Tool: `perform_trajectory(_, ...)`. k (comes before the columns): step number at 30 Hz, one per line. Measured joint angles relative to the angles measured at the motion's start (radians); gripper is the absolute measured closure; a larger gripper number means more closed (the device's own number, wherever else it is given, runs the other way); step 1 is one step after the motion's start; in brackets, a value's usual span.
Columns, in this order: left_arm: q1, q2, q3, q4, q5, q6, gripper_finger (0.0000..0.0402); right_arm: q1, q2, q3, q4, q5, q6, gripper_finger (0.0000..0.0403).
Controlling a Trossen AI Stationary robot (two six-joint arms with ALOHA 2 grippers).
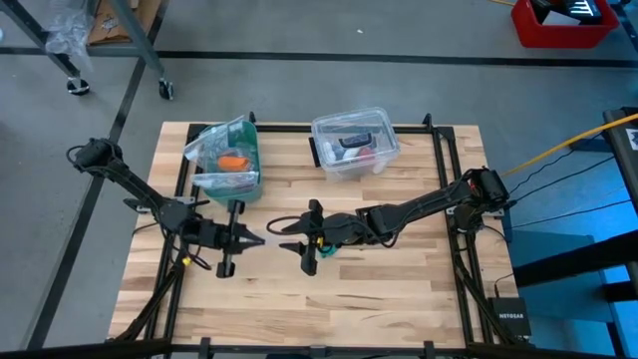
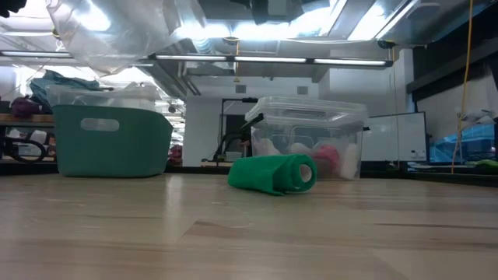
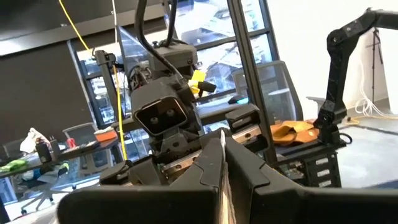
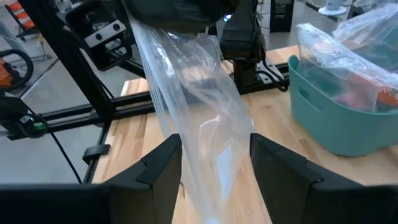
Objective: Roll bandage
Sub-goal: Open the transparent zip bag
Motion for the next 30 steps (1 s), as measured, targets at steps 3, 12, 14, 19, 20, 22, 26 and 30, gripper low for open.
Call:
perform_trajectory(3, 0.000, 0.000, 0.000, 0.025, 0.000, 0.020, 0.0401, 0.000, 0.000, 0.000, 0.014, 0.000, 0.000, 0.0210)
perform_trajectory(12, 0.000, 0.000, 0.000, 0.064, 0.000, 0.048, 0.0401, 0.000, 0.000, 0.000, 0.017, 0.000, 0.001, 0.0210)
perform_trajectory(14, 0.000, 0.000, 0.000, 0.065, 0.002, 0.059, 0.0401, 0.000, 0.000, 0.000, 0.017, 0.000, 0.003, 0.0210)
perform_trajectory(19, 0.000, 0.000, 0.000, 0.098, 0.023, 0.120, 0.0401, 0.000, 0.018, 0.001, 0.029, -0.010, 0.013, 0.0210)
perform_trajectory(20, 0.000, 0.000, 0.000, 0.105, 0.024, 0.128, 0.0401, 0.000, 0.023, 0.002, 0.030, -0.012, 0.013, 0.0210)
perform_trajectory(22, 0.001, 0.000, 0.000, 0.114, 0.030, 0.136, 0.0401, 0.000, 0.035, 0.002, 0.029, -0.014, 0.014, 0.0210)
perform_trajectory(26, 0.003, 0.000, 0.000, 0.114, 0.037, 0.146, 0.0401, 0.000, 0.057, 0.002, 0.055, -0.011, 0.013, 0.0211)
perform_trajectory(30, 0.003, 0.000, 0.000, 0.108, 0.057, 0.146, 0.0401, 0.000, 0.067, 0.002, 0.060, -0.011, 0.013, 0.0232)
